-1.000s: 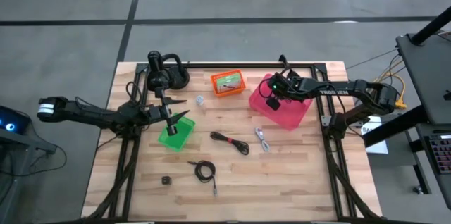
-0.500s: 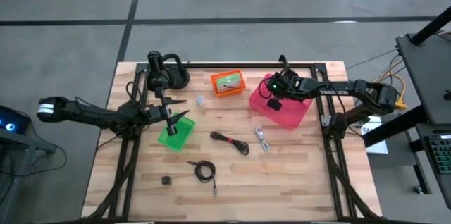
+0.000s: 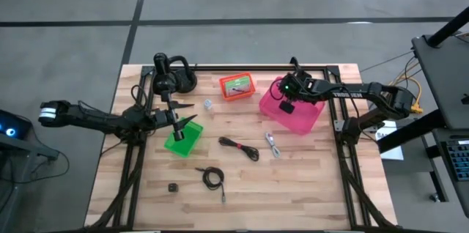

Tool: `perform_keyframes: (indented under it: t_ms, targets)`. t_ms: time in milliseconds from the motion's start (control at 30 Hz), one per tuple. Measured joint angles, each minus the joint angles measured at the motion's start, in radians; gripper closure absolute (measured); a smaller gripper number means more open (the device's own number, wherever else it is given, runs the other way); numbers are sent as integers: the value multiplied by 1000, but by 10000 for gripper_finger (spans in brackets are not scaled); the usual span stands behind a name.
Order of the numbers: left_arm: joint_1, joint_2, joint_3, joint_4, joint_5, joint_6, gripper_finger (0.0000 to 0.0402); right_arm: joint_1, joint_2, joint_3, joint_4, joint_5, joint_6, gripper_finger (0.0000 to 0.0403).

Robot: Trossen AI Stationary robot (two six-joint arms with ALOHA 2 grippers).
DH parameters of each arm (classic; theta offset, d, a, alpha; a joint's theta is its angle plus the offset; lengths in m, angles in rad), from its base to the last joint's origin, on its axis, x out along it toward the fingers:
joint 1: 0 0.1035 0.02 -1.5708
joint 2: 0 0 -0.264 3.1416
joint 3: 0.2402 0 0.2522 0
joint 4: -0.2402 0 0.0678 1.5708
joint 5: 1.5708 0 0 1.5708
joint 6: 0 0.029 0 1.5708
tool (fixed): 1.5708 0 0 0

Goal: Pick and place items into bin
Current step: Put the blue charger cable into the pink bin, then put the white charger cable into the pink bin

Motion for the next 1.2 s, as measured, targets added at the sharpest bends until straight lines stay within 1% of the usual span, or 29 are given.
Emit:
perform_keyframes:
  t_ms: [200, 300, 400, 533, 633, 767, 867, 967, 1200]
  targets:
    - [0, 0, 0, 0, 0, 0, 240, 0, 0, 0, 2, 6, 2, 390]
    - [0, 0, 0, 0, 0, 0, 240, 0, 0, 0, 4, 6, 4, 381]
    - [0, 0, 0, 0, 0, 0, 240, 0, 0, 0, 7, 12, 5, 359]
    - [0, 0, 0, 0, 0, 0, 240, 0, 0, 0, 8, 65, 10, 322]
    - [0, 0, 0, 0, 0, 0, 240, 0, 0, 0, 9, 66, 12, 299]
    - [0, 0, 0, 0, 0, 0, 240, 1, 0, 0, 12, 66, 12, 280]
    - [0, 0, 0, 0, 0, 0, 240, 1, -2, 0, 15, 66, 13, 272]
    - [0, 0, 0, 0, 0, 0, 240, 1, -2, 8, 13, 65, 50, 269]
    - [0, 0, 0, 0, 0, 0, 240, 6, -2, 72, 5, 54, 137, 275]
